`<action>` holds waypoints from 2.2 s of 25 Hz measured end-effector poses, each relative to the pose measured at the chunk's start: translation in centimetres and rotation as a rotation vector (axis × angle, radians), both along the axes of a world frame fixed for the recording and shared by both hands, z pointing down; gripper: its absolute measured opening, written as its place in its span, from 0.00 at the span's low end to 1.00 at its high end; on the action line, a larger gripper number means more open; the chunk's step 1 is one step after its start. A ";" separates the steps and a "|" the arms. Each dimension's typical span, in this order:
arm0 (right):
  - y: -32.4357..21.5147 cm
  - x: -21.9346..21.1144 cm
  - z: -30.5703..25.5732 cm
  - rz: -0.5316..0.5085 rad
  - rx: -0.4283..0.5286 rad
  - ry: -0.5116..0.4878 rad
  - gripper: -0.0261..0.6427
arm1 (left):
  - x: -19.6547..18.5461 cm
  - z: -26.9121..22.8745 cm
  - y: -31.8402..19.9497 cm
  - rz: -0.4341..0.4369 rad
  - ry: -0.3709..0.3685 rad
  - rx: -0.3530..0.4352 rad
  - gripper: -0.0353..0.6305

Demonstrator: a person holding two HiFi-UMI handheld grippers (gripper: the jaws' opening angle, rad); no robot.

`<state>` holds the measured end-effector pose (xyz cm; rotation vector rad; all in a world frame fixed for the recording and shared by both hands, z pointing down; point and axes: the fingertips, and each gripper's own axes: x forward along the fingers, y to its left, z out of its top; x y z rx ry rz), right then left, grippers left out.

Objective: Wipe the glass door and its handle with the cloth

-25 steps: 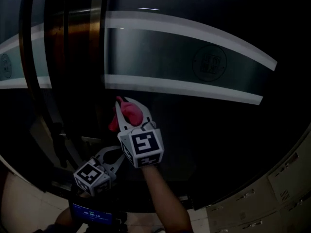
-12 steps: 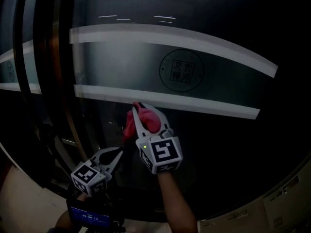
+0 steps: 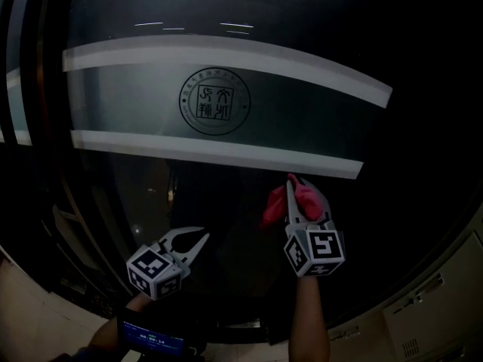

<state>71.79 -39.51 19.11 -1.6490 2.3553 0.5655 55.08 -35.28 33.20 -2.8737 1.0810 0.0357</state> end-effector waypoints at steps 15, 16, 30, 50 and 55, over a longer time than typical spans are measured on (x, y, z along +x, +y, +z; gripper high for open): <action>1.4 -2.8 2.1 -0.025 0.035 -0.077 0.13 | -5.8 1.9 0.8 -0.128 -0.031 -0.027 0.06; 1.6 -5.3 2.4 -0.062 0.041 -0.070 0.13 | -7.0 2.1 0.8 -0.147 -0.032 -0.024 0.06; 1.7 -38.4 10.8 -0.464 -0.076 0.037 0.13 | -21.5 3.5 3.0 -0.316 -0.018 -0.027 0.06; 0.0 -17.8 10.4 -0.146 -0.038 -0.016 0.13 | -9.3 3.4 0.7 -0.157 0.020 -0.024 0.05; -0.4 -4.5 10.9 0.041 -0.067 -0.068 0.13 | -2.9 3.1 0.4 -0.112 0.029 -0.022 0.05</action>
